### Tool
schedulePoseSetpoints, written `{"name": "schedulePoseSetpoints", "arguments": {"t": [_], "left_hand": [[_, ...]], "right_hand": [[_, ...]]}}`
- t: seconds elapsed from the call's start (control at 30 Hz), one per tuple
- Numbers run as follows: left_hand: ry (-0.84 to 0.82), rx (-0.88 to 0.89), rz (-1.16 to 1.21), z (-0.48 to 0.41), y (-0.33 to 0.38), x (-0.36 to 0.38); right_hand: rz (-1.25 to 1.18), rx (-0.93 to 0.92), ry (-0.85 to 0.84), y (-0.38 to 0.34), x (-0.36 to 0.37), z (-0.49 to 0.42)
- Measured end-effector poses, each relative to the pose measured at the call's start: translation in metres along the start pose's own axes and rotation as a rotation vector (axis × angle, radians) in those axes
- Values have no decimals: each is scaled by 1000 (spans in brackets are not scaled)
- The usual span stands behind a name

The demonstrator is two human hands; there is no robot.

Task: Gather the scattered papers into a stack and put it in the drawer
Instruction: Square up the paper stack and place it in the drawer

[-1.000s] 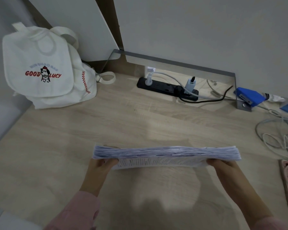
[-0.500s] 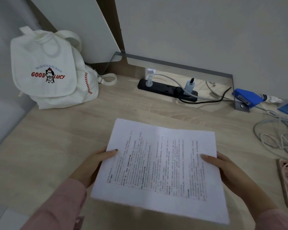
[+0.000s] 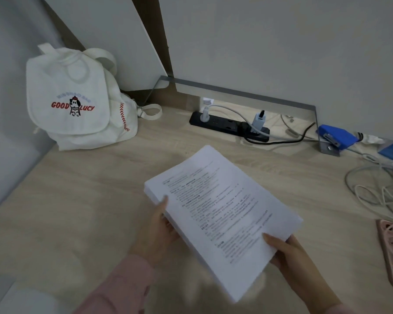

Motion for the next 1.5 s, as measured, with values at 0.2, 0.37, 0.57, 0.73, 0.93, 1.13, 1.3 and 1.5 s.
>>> {"name": "schedulePoseSetpoints", "arguments": {"t": [0.2,0.37,0.57,0.73,0.93,1.13,1.3,1.5], "left_hand": [[112,266,-241,9,30,22],[-89,502,-256,40,74,63],[-44,693,-347,60,83,83],[53,660,-372,50,64,65],[117,572,-381,36,45,50],[106,535,-446,30,37,47],[74,528,-510,33,47,47],[121,500,-536,42,71,14]], "right_hand": [[-123,56,-111,1,4,11],[171,-41,-183,-54,3,11],[261,-454,55,-116,23,14],[206,-533,230,-105,16,16],[215,-443,274,-88,12,8],[236,-403,256,-78,12,5],[223,-383,176,-84,23,6],[335,-135,-91,-63,64,-8]]}}
Point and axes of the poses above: each hand's wrist, its own z-axis away from the middle knuckle, its own x-axis out of the palm, y = z × x, the point moved 10 cm from there along -z, towards the middle knuckle, and after that the axes turned 1 degree about y, right-handed, at the moved point
